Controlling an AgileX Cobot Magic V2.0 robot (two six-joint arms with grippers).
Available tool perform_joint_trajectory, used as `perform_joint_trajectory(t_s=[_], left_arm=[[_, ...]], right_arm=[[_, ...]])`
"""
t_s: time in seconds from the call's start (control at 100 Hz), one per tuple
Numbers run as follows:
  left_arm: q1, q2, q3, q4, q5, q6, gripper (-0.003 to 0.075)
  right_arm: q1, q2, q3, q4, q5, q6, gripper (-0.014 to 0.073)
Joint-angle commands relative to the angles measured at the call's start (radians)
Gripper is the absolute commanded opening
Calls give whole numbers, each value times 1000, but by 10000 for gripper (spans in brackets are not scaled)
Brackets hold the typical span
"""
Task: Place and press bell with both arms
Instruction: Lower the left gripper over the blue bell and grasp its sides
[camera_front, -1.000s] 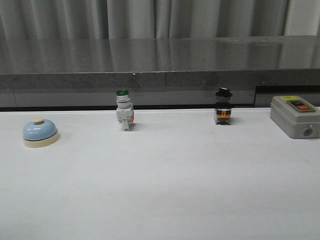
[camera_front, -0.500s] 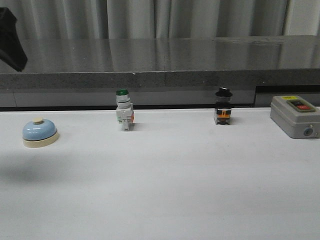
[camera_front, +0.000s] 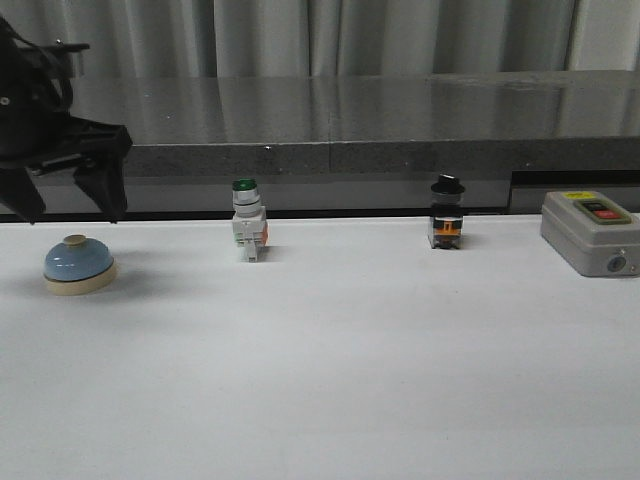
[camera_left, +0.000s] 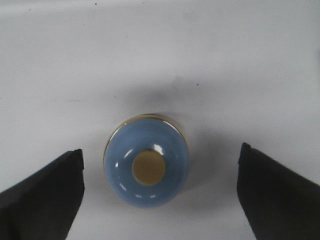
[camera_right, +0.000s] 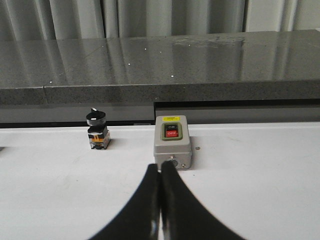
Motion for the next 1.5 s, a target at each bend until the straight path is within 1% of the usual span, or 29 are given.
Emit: perform_joint_trajectory(t_s=[0.0,0.16,0.33,0.53,0.71,0.85,1.06,1.1,1.17,1.27,1.36,1.43,1.49], left_arm=[[-5,0,-65,-13,-26,0,584],[-5,56,-91,-13,-24,0,584],[-5,64,-91,-11,-24,0,584],[-5,64,-91,38,-20,0,583],[-5,64,-91,38,4,0,583],[-3,82,-91,38,61,0,583],[-3,88,-91,38,62,0,578],[-3,88,-91,38,62,0,559],[-3,88,-91,38,62,0,501],[-3,88,-91,38,60,0,386],[-3,88,-93,38,54,0,304],[-3,88,-108,38,70,0,260],[-3,88,-130,38,97,0,240]], right_arm=[[-5,-12,-16,-9,-88,-5,-60],[-5,-12,-16,-9,-88,-5,-60],[-5,-12,-16,-9,-88,-5,-60],[-5,-12,-16,-9,-88,-5,-60],[-5,-12,-16,-9,-88,-5,-60],[-5,-12,-16,-9,-88,-5,-60],[-5,-12,-16,-9,-88,-5,-60],[-5,-12,-16,-9,-88,-5,-60],[-5,-12,-16,-9,-88,-5,-60],[-5,-12,-16,-9,-88,-5,-60],[-5,-12,-16,-9,-88,-5,-60],[-5,-12,-16,-9,-88,-5,-60],[-5,-12,-16,-9,-88,-5,-60]])
